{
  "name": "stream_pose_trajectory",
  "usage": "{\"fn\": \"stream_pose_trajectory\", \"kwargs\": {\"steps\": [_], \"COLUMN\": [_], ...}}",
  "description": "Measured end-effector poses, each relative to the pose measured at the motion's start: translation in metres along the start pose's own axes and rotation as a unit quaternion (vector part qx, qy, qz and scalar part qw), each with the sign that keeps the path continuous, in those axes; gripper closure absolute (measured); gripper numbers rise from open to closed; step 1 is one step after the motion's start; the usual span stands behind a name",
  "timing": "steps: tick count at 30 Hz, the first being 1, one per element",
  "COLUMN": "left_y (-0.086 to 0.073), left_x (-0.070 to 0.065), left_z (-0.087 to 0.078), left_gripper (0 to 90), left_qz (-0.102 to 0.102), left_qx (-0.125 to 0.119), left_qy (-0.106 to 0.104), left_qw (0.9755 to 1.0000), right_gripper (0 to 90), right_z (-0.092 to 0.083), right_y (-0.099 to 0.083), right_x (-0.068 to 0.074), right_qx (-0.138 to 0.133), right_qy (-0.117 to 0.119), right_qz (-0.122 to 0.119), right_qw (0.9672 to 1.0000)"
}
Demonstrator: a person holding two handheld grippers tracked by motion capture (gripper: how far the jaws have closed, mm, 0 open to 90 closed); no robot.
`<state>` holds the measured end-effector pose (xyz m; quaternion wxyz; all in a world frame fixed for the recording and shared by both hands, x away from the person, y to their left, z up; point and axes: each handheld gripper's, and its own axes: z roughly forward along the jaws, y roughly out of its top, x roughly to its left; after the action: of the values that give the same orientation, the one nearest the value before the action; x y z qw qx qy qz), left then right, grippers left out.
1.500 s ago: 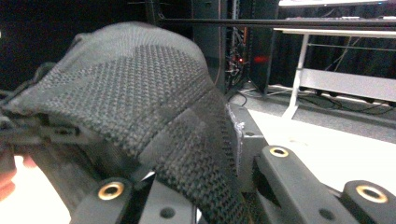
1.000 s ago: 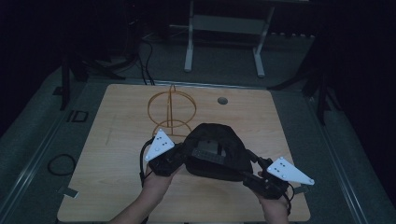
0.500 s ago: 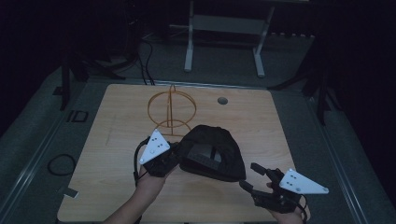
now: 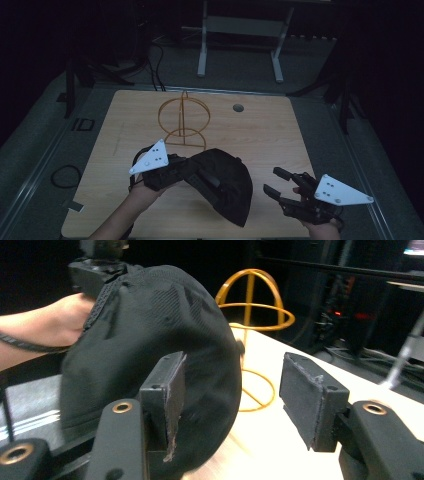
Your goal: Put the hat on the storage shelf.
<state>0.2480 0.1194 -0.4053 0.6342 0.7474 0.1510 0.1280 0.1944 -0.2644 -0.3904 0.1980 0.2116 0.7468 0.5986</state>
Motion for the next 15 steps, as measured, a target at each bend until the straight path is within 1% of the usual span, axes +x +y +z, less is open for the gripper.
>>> {"fn": "stream_pose_trajectory", "kwargs": {"steps": [1, 2, 3, 4, 5, 6, 7, 8, 9, 10, 12, 13, 15], "left_y": [0.001, 0.001, 0.001, 0.001, 0.001, 0.001, 0.001, 0.001, 0.001, 0.001, 0.001, 0.002, 0.003], "left_x": [0.002, 0.002, 0.002, 0.003, 0.003, 0.003, 0.003, 0.003, 0.003, 0.002, 0.001, 0.001, -0.001], "left_z": [-0.001, -0.001, -0.002, -0.002, -0.002, -0.002, -0.002, -0.001, -0.001, 0.000, 0.002, 0.002, 0.004], "left_gripper": [88.5, 88.5, 88.5, 88.5, 88.5, 88.5, 88.5, 88.5, 88.6, 88.5, 88.6, 88.6, 88.5], "left_qz": [0.007, 0.007, 0.006, 0.006, 0.005, 0.002, 0.005, 0.001, 0.003, 0.004, 0.004, 0.003, 0.007], "left_qx": [0.001, 0.001, 0.000, -0.001, -0.001, -0.003, -0.003, -0.002, -0.001, 0.000, 0.001, 0.002, 0.003], "left_qy": [-0.029, -0.029, -0.046, -0.056, -0.060, -0.071, -0.073, -0.074, -0.078, -0.076, -0.076, -0.076, -0.077], "left_qw": [0.9996, 0.9996, 0.9989, 0.9984, 0.9982, 0.9975, 0.9973, 0.9972, 0.9970, 0.9971, 0.9971, 0.9971, 0.9970], "right_gripper": [44.0, 44.1, 44.1, 44.1, 44.0, 44.0, 42.8, 42.8, 42.8, 42.8, 42.8, 42.8, 43.1], "right_z": [0.003, 0.012, 0.012, 0.016, 0.024, 0.024, 0.031, 0.031, 0.034, 0.040, 0.042, 0.046, 0.050], "right_y": [0.001, 0.004, 0.004, 0.005, 0.006, 0.006, 0.007, 0.007, 0.007, 0.008, 0.008, 0.008, 0.008], "right_x": [0.001, 0.006, 0.006, 0.009, 0.014, 0.014, 0.019, 0.019, 0.021, 0.025, 0.026, 0.029, 0.032], "right_qx": [0.003, 0.010, 0.010, 0.011, 0.018, 0.018, 0.023, 0.023, 0.024, 0.027, 0.029, 0.028, 0.032], "right_qy": [0.006, 0.027, 0.027, 0.039, 0.060, 0.060, 0.081, 0.081, 0.090, 0.104, 0.108, 0.119, 0.122], "right_qz": [-0.004, -0.014, -0.014, -0.019, -0.028, -0.028, -0.037, -0.037, -0.039, -0.044, -0.047, -0.053, -0.059], "right_qw": [1.0000, 0.9995, 0.9995, 0.9990, 0.9976, 0.9976, 0.9958, 0.9958, 0.9949, 0.9932, 0.9926, 0.9911, 0.9903]}}
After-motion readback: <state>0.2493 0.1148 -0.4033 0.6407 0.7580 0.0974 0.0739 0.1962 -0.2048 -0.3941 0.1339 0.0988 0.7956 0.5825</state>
